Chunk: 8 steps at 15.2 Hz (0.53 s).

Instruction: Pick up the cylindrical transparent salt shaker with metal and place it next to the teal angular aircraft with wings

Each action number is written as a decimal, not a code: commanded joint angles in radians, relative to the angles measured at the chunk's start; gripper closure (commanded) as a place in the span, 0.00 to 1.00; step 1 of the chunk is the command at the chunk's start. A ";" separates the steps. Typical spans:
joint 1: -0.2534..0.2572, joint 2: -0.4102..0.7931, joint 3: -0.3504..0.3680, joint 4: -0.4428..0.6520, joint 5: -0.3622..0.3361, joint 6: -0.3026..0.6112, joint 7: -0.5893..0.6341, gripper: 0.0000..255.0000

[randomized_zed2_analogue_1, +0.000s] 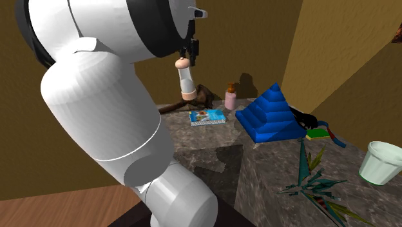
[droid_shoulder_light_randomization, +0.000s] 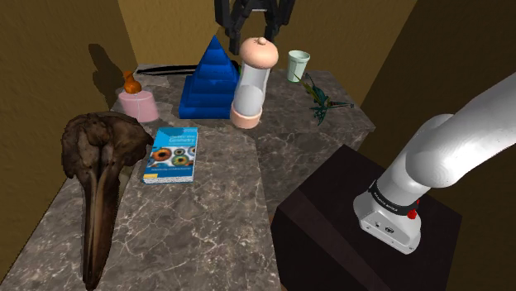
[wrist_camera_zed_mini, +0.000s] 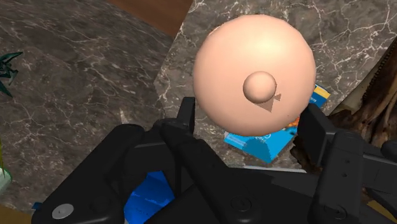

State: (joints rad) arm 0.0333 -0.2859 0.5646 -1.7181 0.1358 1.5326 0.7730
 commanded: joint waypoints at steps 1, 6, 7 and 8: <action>-0.005 -0.046 -0.037 -0.040 0.016 -0.005 -0.046 1.00; -0.012 -0.185 -0.158 -0.171 0.041 -0.020 -0.185 1.00; -0.014 -0.209 -0.180 -0.193 0.041 -0.024 -0.211 1.00; -0.016 -0.232 -0.203 -0.214 0.039 -0.028 -0.236 1.00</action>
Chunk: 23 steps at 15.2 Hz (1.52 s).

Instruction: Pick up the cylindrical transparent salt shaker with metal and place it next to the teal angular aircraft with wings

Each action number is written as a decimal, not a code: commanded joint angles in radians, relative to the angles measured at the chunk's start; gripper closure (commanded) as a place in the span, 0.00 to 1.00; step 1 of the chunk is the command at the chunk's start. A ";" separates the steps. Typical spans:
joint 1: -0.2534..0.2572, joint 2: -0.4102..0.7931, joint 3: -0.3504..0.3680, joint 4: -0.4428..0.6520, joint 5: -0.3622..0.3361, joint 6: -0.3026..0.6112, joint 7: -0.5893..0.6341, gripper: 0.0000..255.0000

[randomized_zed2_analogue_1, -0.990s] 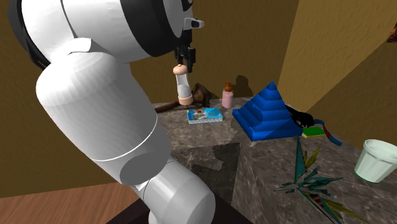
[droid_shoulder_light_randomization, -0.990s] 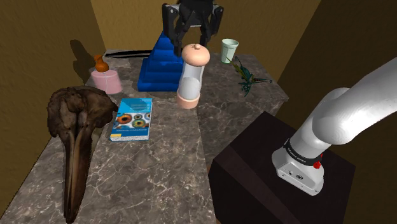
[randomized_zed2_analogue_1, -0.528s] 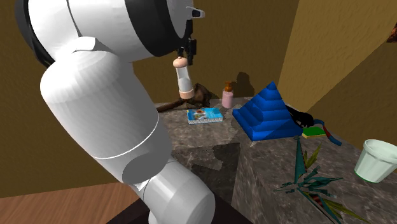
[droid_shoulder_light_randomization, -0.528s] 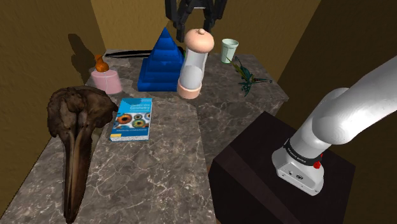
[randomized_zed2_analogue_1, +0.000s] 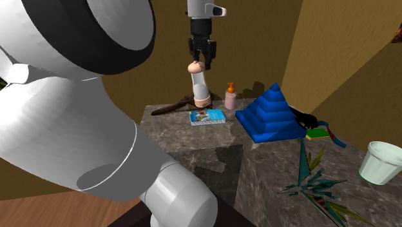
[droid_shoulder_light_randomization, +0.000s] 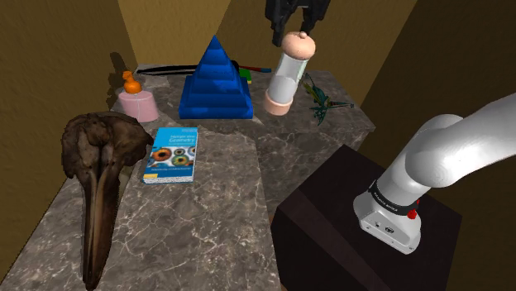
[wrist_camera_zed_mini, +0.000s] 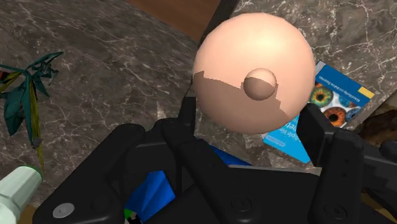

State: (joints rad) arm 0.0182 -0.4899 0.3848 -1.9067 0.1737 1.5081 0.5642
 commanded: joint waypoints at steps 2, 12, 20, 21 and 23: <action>-0.005 -0.069 -0.068 -0.064 -0.006 -0.013 -0.078 1.00; -0.043 -0.215 -0.286 -0.191 -0.093 -0.055 -0.320 1.00; -0.085 -0.255 -0.459 -0.215 -0.199 -0.076 -0.512 1.00; -0.090 -0.256 -0.481 -0.214 -0.213 -0.078 -0.536 1.00; -0.101 -0.253 -0.525 -0.207 -0.241 -0.080 -0.585 1.00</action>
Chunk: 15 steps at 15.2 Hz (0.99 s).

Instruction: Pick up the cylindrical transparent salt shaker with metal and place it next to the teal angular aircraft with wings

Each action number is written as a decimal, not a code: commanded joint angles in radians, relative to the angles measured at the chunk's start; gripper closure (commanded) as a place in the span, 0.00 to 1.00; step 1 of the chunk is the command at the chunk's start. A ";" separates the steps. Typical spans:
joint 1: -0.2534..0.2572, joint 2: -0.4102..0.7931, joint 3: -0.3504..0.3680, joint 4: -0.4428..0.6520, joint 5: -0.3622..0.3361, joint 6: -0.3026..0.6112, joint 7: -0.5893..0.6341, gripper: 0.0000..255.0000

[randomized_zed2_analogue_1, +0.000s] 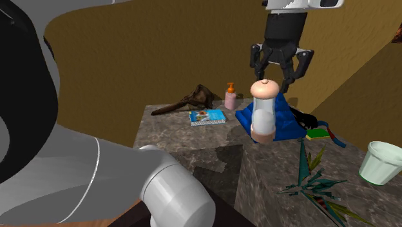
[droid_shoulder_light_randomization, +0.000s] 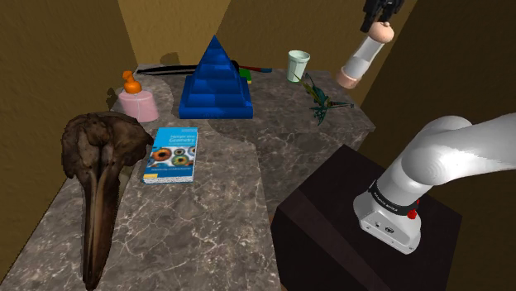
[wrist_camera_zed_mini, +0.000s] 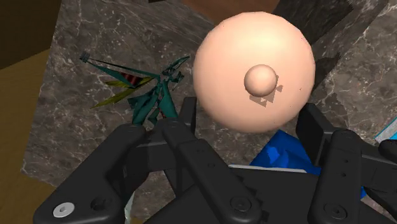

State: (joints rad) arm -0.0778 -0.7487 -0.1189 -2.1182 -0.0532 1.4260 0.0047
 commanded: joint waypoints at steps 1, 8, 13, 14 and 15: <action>-0.009 0.009 -0.044 0.009 -0.027 0.002 -0.049 1.00; -0.035 0.062 -0.202 0.073 -0.112 0.007 -0.222 1.00; -0.042 0.131 -0.321 0.150 -0.155 0.016 -0.349 1.00; -0.042 0.149 -0.347 0.169 -0.161 0.019 -0.375 1.00; -0.042 0.167 -0.372 0.188 -0.165 0.021 -0.401 1.00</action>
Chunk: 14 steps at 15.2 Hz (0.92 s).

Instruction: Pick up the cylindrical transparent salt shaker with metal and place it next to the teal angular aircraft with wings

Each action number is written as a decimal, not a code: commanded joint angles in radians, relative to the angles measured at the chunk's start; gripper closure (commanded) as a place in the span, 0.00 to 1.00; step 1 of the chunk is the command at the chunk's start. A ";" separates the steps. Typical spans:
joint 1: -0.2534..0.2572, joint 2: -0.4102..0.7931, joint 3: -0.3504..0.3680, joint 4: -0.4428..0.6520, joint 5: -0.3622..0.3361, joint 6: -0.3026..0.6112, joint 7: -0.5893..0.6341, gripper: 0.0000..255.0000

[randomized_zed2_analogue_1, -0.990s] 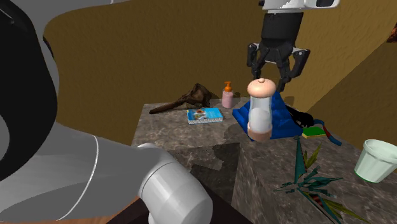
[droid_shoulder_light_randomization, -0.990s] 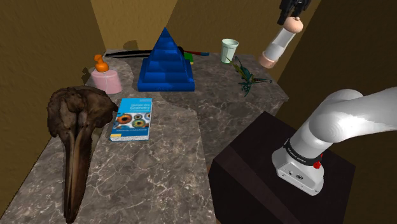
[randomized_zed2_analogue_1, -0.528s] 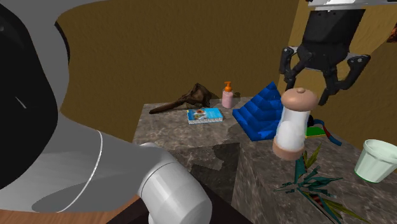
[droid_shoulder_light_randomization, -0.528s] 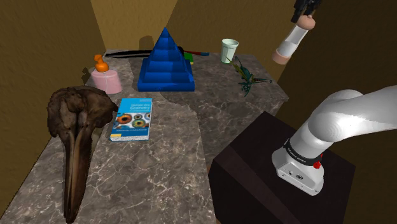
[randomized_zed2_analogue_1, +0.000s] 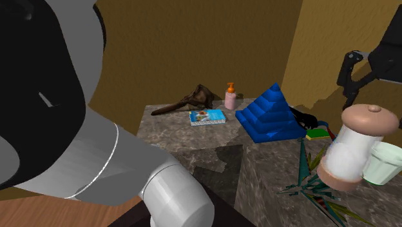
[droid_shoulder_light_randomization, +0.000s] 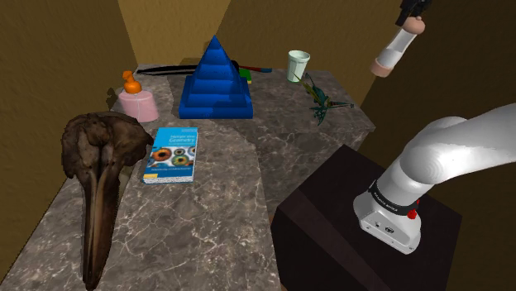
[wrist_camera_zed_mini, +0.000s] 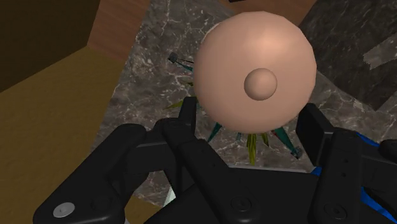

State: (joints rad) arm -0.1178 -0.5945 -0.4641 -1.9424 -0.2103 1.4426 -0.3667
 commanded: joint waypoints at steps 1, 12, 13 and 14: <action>-0.001 0.033 -0.053 0.034 -0.012 0.007 -0.057 1.00; 0.016 0.191 -0.262 0.143 -0.001 0.076 -0.258 1.00; 0.014 0.186 -0.261 0.125 -0.004 0.089 -0.256 1.00; 0.012 0.181 -0.261 0.108 -0.007 0.102 -0.254 1.00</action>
State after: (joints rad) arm -0.1031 -0.4068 -0.7257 -1.8150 -0.2130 1.5308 -0.6221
